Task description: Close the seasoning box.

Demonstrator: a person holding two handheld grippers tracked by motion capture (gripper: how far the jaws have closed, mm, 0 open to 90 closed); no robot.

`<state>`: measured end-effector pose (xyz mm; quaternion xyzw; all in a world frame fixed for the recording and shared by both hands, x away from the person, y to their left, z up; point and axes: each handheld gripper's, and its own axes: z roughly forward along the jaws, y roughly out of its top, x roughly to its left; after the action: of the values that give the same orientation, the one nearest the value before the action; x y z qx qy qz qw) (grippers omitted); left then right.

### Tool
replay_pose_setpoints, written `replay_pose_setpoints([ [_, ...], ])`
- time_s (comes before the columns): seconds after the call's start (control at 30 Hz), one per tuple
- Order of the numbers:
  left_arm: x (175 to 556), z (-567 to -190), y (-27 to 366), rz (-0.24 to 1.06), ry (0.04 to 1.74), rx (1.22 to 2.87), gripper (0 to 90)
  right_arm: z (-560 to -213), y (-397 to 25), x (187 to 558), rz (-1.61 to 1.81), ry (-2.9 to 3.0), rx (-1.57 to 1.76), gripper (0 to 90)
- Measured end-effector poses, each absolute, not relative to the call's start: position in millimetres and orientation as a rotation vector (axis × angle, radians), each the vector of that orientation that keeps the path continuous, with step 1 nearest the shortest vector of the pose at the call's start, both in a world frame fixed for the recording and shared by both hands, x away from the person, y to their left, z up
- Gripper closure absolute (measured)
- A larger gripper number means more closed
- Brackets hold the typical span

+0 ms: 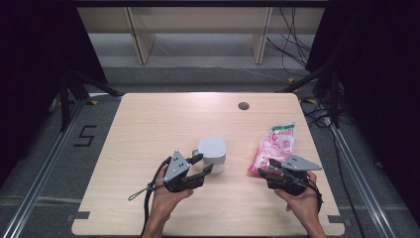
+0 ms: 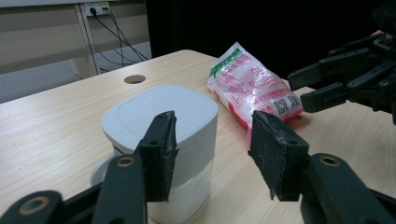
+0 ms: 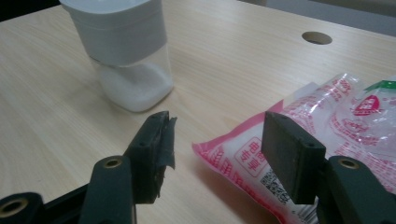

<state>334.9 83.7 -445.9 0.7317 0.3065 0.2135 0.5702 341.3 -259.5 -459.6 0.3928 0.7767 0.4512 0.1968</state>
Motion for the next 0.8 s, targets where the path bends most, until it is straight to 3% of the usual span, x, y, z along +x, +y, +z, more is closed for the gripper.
replay_pose_setpoints([
  [0.27, 330, -455, 84, 0.503, 0.741, 1.706, 40.5, -463, -257, 341, 1.284, 2.18, 1.052, 42.8],
  [0.8, 318, -469, 83, 0.466, 0.773, 1.691, 31.0, -465, -253, 334, 1.3, 2.217, 1.032, 41.3],
])
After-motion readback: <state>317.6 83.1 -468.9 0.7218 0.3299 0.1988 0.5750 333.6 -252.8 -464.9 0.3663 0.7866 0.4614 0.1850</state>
